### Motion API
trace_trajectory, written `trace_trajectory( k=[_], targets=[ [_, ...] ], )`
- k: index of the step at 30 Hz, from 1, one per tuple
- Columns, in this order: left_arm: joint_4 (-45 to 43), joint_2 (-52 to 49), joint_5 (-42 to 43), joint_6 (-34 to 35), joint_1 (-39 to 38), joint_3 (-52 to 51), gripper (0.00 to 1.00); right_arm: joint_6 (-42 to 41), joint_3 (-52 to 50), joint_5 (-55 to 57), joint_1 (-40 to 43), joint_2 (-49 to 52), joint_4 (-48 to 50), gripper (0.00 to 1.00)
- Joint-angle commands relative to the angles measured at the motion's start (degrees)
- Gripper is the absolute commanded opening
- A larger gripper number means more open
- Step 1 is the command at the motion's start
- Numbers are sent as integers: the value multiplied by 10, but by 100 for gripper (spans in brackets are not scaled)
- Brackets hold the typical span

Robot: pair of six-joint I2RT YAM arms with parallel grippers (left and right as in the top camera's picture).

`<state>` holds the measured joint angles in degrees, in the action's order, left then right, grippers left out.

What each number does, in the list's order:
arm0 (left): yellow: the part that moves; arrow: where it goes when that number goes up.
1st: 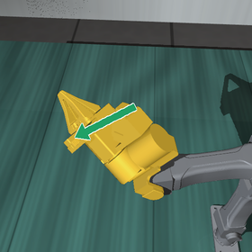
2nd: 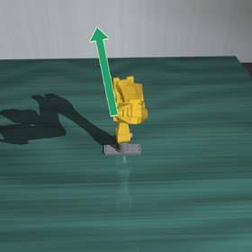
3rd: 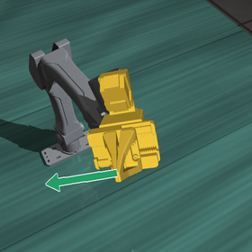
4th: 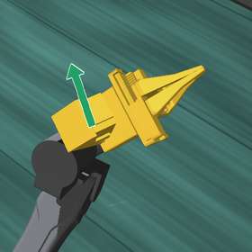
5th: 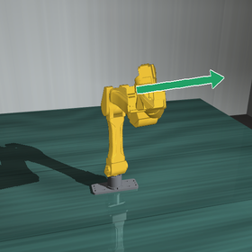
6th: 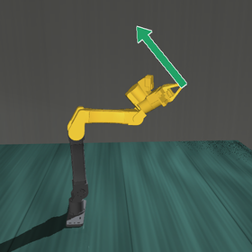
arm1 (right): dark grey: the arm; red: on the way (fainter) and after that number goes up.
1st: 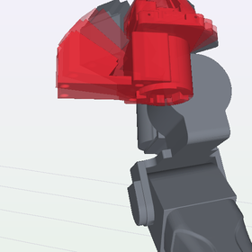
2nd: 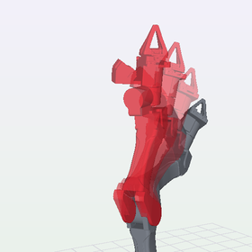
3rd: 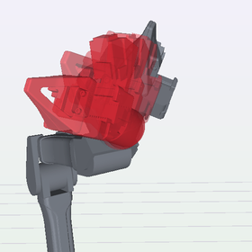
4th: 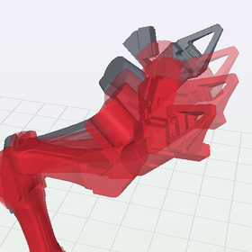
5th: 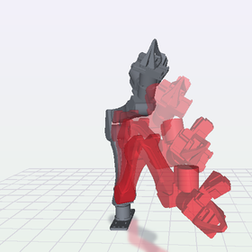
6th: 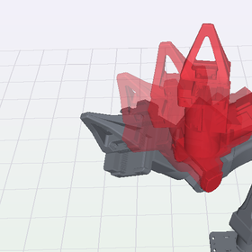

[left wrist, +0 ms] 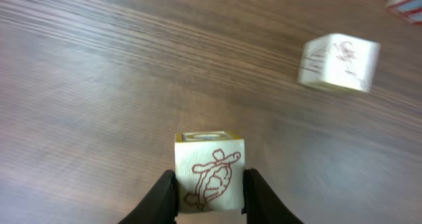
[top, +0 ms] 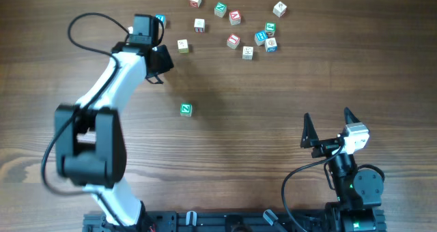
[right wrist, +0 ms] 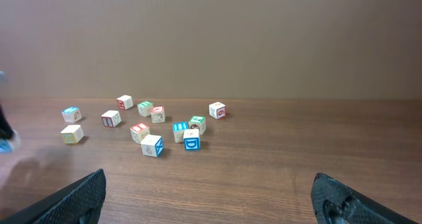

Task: Form a horizontal line
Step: 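Carry the turtle block and set it left of the green Z block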

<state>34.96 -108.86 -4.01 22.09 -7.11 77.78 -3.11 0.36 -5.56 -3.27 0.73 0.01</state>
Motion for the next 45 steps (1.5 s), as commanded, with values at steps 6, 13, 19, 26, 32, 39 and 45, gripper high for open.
trace_trajectory(
  k=[6,13,19,26,32,39,45],
  targets=[
    [219,94,66,-22,1,-2,22,5,-1,-7,2,-5,3,100],
    [252,91,74,-23,-35,-64,23,5,-1,-7,2,-5,3,100],
    [150,91,65,-69,-69,-140,29,5,-1,-7,2,-5,3,100],
    [129,90,22,-70,-69,-140,30,5,-1,-7,2,-5,3,100],
    [106,88,20,-70,-69,-141,28,5,-1,-7,2,-5,3,100],
    [100,88,20,-69,-69,-155,29,5,-1,-7,2,-5,3,100],
    [69,88,19,-69,-69,-175,47,5,-1,-7,2,-5,3,100]
  ],
)
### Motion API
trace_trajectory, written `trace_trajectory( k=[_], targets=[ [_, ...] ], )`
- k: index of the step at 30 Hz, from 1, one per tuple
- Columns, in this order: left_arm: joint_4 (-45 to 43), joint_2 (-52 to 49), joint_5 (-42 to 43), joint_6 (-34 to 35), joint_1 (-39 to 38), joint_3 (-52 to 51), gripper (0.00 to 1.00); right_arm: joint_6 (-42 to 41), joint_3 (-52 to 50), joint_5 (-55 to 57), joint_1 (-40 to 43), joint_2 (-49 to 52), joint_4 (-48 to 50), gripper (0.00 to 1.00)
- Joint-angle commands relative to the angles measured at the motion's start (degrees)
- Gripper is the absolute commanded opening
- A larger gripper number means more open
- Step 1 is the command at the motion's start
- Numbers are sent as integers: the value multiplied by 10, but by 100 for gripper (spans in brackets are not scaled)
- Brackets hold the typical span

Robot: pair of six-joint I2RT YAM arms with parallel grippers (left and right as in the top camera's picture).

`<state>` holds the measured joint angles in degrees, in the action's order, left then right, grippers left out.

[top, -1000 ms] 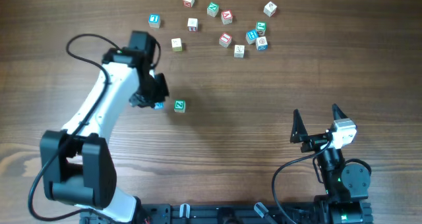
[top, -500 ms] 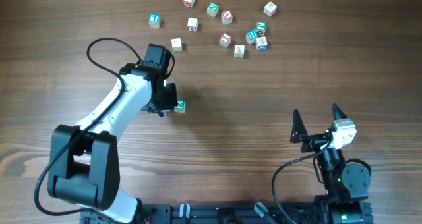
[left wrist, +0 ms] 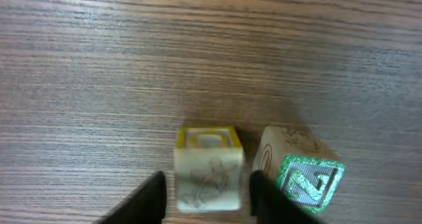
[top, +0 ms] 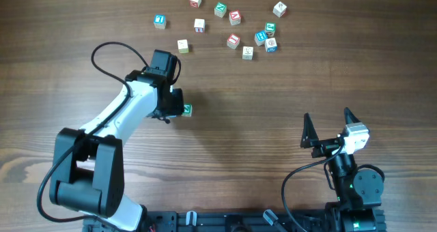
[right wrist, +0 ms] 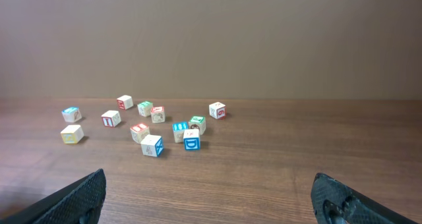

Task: Form a horizontal line
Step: 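Carry the turtle block and set it left of the green Z block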

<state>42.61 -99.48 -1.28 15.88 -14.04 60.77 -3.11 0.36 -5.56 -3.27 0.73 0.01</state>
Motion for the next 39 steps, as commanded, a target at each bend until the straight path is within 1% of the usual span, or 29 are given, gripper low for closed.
trace_trajectory(
  k=[1,2,4,9,13,15,16,17,18,19,21,22,25,27,28,30,35,39],
  targets=[
    [-9,-6,-8,-7,1,-5,50,5,-1,-7,2,-5,3,100],
    [-8,-6,-8,-7,1,-5,54,5,-1,-7,2,-5,3,100],
    [-6,-6,-10,-7,1,-5,56,5,-1,-7,2,-5,3,100],
    [-9,-6,-23,-5,1,-1,56,5,-1,-7,2,-5,3,100],
    [-10,-3,-23,0,1,25,54,5,-1,-7,2,-5,3,99],
    [-20,-3,-29,6,3,31,46,5,-1,-7,2,-5,3,100],
    [-22,-3,-49,38,6,31,43,5,-1,-7,2,-5,3,100],
    [-22,-3,-65,66,11,31,37,5,-1,-7,2,-5,3,100],
    [-24,-3,-70,79,17,31,32,5,-1,-7,2,-5,3,100],
    [-26,-3,-70,94,25,30,22,5,-1,-7,2,-5,3,100],
    [-16,-3,-70,108,36,30,8,5,-1,-7,2,-5,3,100],
    [-5,-3,-70,118,40,30,6,5,-1,-7,2,-5,3,100],
    [38,-8,-66,123,46,26,5,5,-1,-7,2,-5,3,100],
    [45,-8,-41,122,46,16,5,5,-1,-7,2,-5,3,100],
    [40,-8,-12,122,46,-2,5,5,-1,-7,2,-5,3,100],
    [15,-8,-7,122,45,-19,5,5,-1,-7,2,-5,3,100],
    [4,-8,34,116,45,-21,7,5,-1,-7,2,-5,3,100],
    [-14,-8,34,116,45,-21,8,5,-1,-7,2,-5,3,100]
  ],
)
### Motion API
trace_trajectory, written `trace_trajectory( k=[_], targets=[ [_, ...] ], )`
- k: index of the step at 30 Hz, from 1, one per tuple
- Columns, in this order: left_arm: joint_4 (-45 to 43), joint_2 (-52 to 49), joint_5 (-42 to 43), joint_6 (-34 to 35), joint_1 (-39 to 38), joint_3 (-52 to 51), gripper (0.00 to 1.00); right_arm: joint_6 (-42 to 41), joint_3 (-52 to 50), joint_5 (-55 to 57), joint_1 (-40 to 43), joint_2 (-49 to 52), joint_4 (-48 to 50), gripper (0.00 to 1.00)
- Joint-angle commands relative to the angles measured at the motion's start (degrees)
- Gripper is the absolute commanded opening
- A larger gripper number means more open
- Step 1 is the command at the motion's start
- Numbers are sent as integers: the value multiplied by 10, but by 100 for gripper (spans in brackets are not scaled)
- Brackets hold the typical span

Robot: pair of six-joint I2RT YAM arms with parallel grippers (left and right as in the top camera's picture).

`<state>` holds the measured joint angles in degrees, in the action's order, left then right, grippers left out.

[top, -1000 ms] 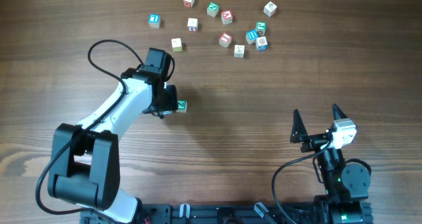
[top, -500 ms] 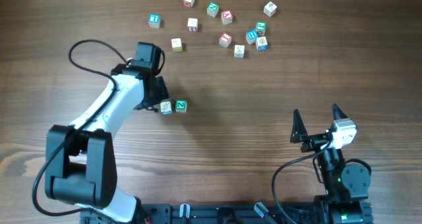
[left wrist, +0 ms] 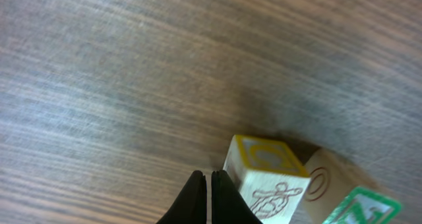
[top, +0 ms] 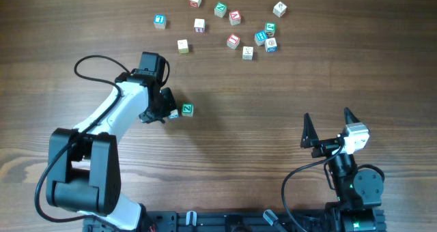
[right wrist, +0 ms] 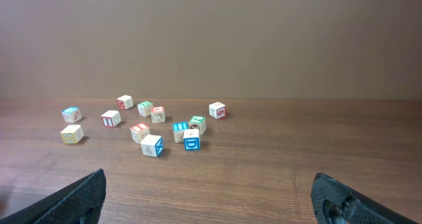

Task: Form a horizontal line

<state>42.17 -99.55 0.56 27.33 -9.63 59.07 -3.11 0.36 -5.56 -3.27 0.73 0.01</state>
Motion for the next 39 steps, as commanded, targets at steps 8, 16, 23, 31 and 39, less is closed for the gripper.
trace_trajectory(
  k=[8,16,23,31,39],
  targets=[
    [-35,-7,16,1,1,-4,9,5,-1,-7,2,-5,3,100],
    [31,-7,15,1,0,-4,8,5,-1,-7,2,-5,3,100],
    [-20,-7,23,0,-3,-4,6,5,-1,-7,2,-5,3,100],
    [-24,-7,54,-1,-3,-4,6,5,-1,-7,2,-5,3,100],
    [-41,-7,50,-15,-3,-4,7,5,-1,-7,2,-5,3,99]
  ],
)
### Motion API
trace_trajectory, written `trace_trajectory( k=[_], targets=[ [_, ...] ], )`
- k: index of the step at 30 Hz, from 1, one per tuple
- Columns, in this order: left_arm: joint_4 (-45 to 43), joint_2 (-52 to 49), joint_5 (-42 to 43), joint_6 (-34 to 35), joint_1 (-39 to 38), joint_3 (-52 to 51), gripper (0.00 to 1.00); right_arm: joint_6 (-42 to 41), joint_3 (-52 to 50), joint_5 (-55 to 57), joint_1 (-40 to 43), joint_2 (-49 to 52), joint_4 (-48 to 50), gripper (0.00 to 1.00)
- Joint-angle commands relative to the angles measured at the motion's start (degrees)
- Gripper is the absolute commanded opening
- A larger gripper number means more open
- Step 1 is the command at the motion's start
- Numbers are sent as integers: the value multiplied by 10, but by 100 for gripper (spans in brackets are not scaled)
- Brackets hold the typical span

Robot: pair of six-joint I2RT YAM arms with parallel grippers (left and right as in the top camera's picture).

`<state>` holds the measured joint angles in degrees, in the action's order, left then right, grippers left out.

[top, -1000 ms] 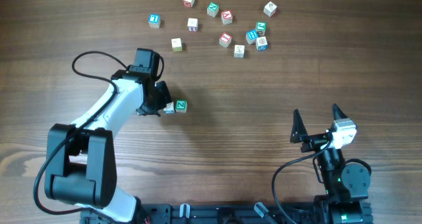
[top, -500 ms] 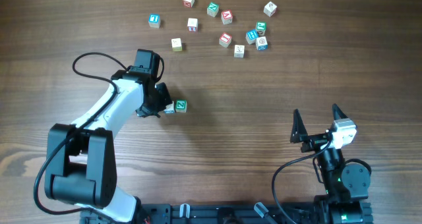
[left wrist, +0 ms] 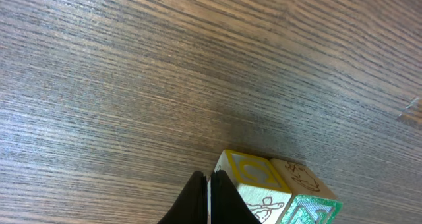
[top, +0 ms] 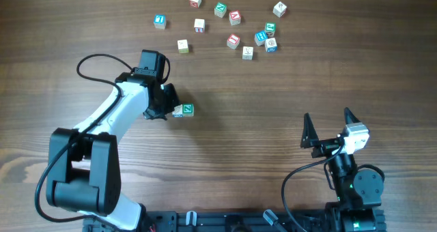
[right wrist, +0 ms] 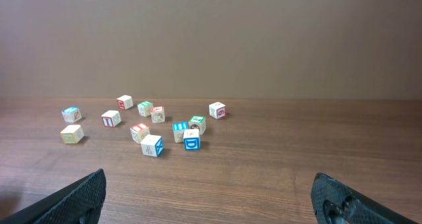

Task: Form a horizontal line

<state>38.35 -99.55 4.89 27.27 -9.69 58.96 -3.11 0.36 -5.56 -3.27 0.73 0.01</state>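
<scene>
A yellow-topped block with a turtle drawing (left wrist: 254, 184) stands flush against a green-lettered block (left wrist: 310, 209), forming a short left-to-right pair (top: 182, 110) on the table. My left gripper (left wrist: 210, 199) is shut with nothing in it, its tips touching the yellow block's left side; in the overhead view the left gripper (top: 168, 109) sits just left of the pair. My right gripper (top: 328, 119) is open and holds nothing near the front right, far from all blocks.
Several loose letter blocks (top: 235, 20) lie scattered at the back of the wooden table (top: 273, 82), also seen far ahead as a block cluster (right wrist: 151, 122). A lone yellow-edged block (top: 182, 46) and a blue one (top: 159, 20) sit back left.
The yellow turtle block sat skewed beside the green block; now it stands squared up and flush against it. My left gripper stays shut at the block's left side. Right arm unchanged.
My left gripper was shut on the turtle block near the back-left blocks. Then it stood open around that block, set down left of the green block. Then it was shut and empty beside the skewed block, which now sits flush with the green one.
</scene>
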Motion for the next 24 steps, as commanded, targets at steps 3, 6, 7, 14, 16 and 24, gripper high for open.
trace_trajectory(
  k=[3,6,7,14,16,24],
  targets=[
    [-2,-7,-4,-15,-2,-3,7,5,-1,-7,2,-5,3,100],
    [-4,-7,-64,-15,-2,-2,6,5,-1,-7,2,-5,3,100],
    [-13,-7,-78,-15,-2,-2,6,5,-1,-7,2,-5,3,100],
    [-226,-7,-19,-13,-2,-2,4,5,-1,-7,2,-5,3,100],
    [-276,-7,29,-13,-2,-2,4,5,-1,-7,2,-5,3,100],
    [-221,-7,44,-13,-49,-3,4,5,-1,-7,2,-5,3,100]
  ],
)
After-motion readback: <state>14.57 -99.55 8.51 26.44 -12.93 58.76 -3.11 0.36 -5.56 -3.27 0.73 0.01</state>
